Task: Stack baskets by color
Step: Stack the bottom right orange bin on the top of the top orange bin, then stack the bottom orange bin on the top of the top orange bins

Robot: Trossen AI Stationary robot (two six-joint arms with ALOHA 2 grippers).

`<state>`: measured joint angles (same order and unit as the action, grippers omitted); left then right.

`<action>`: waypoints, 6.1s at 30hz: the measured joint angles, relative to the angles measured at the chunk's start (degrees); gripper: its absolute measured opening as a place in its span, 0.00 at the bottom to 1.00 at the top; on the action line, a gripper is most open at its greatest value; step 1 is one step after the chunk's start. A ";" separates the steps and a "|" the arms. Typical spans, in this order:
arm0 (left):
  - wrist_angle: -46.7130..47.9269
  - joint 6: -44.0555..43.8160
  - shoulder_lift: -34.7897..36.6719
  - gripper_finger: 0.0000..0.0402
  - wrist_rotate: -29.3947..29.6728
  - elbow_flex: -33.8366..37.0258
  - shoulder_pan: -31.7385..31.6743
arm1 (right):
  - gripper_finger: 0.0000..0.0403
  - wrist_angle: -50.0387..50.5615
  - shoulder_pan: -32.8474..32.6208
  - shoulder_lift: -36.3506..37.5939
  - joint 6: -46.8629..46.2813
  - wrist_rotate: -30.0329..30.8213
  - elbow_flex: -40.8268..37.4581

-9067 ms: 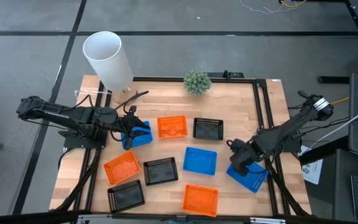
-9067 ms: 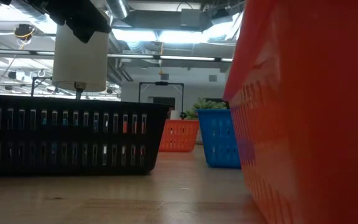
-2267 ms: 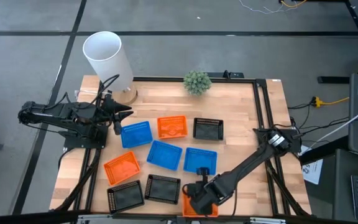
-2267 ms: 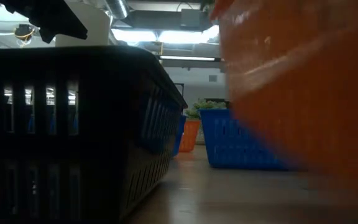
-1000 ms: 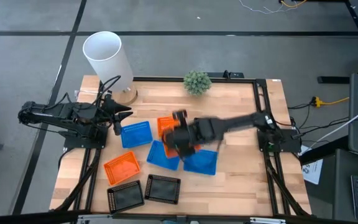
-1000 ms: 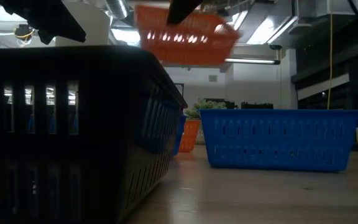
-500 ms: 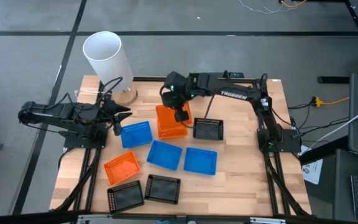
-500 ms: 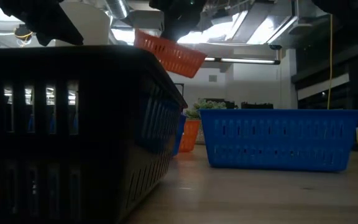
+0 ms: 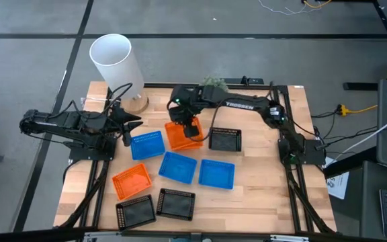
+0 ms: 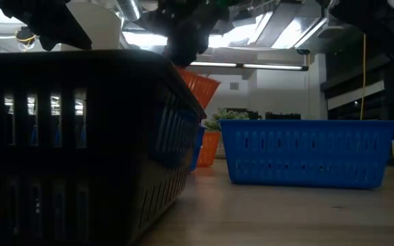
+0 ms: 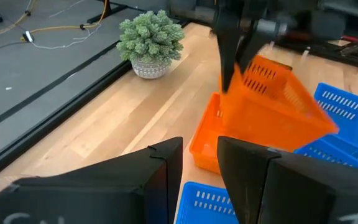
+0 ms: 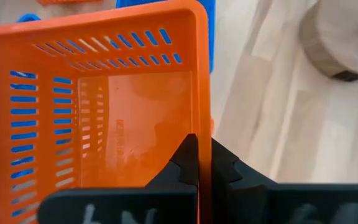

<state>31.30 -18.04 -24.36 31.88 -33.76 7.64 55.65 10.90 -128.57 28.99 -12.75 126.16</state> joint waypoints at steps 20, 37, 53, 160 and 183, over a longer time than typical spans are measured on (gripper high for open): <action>1.23 0.15 0.00 0.23 0.00 0.00 -0.01 | 0.00 3.24 2.63 -4.02 -6.27 1.07 -0.01; 1.27 0.15 0.00 0.23 0.00 0.00 0.01 | 0.09 4.39 2.60 -4.49 -9.44 0.17 0.01; 1.27 0.16 0.00 0.23 0.01 0.00 0.00 | 0.25 5.11 2.55 -4.49 -9.46 -3.13 0.02; 14.23 -52.83 -28.70 0.20 -40.25 -6.71 31.00 | 0.25 20.05 -45.29 32.93 -89.13 38.62 -48.08; 25.34 -56.87 -39.62 0.32 -27.63 -9.38 35.01 | 0.25 17.93 -45.29 32.91 -88.76 38.58 -48.80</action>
<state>56.65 -74.91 -63.98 4.24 -43.13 42.65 73.58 -34.39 -95.66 -59.77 25.82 77.36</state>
